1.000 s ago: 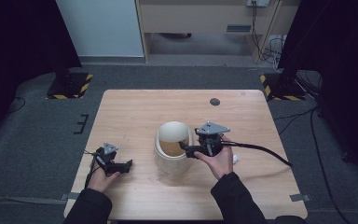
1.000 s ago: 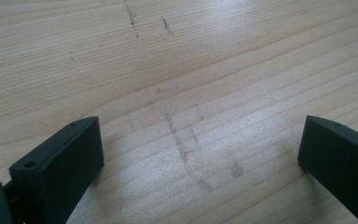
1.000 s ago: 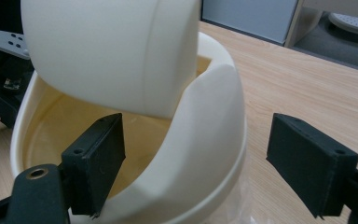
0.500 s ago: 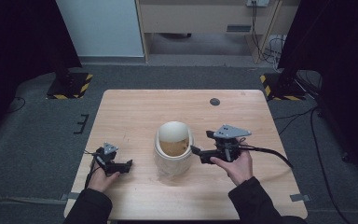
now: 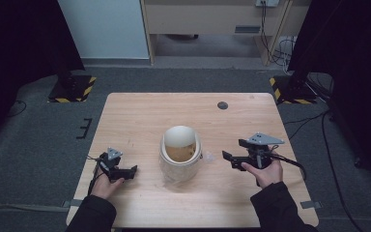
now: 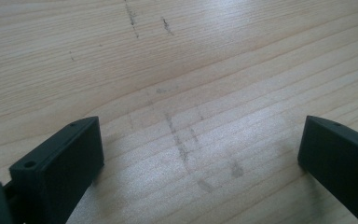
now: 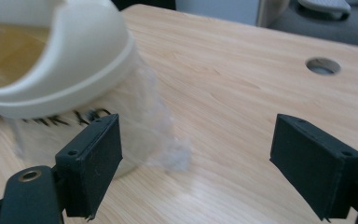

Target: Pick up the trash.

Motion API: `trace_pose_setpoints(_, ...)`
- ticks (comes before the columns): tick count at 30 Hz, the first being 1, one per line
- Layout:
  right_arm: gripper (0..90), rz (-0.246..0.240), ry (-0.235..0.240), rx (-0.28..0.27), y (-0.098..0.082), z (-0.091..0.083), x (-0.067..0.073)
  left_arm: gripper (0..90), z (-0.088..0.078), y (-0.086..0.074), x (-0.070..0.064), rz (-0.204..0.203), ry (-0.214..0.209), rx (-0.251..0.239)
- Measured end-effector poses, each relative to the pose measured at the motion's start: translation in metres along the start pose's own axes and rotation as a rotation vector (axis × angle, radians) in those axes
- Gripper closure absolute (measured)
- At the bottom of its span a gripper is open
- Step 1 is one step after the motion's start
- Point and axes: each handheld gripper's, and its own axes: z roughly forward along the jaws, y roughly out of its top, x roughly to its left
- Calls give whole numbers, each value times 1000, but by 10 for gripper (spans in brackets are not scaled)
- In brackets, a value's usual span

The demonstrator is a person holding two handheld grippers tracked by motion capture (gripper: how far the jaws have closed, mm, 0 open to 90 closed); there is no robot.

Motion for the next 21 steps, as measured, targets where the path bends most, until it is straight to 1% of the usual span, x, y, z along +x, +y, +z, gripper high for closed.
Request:
trace_pose_setpoints(2,174,17,-19,4,-7,-1,-9,0,0,0,0,0,0,0)
trace_pose_setpoints(3,175,29,-33,10,-8,0,-11,0,0,0,0,0,0,0)
trace_pose_setpoints(5,176,37,-64,33,-13,1,-17,0,0,0,0,0,0,0)
trace_pose_setpoints(7,177,46,-81,51,-17,2,-23,0,0,0,0,0,0,0)
trace_pose_setpoints(10,176,46,-98,67,-23,4,-29,0,0,0,0,0,0,0)
trace_pose_setpoints(13,184,35,-125,88,-28,5,-36,0,0,0,0,0,0,0)
trace_pose_setpoints(17,200,44,-135,101,-32,5,-45,0,0,0,0,0,0,0)
trace_pose_setpoints(19,196,40,-145,105,-35,6,-48,0,0,0,0,0,0,0)
trace_pose_setpoints(21,211,40,-154,117,-38,8,-51,0,0,0,0,0,-1,0)
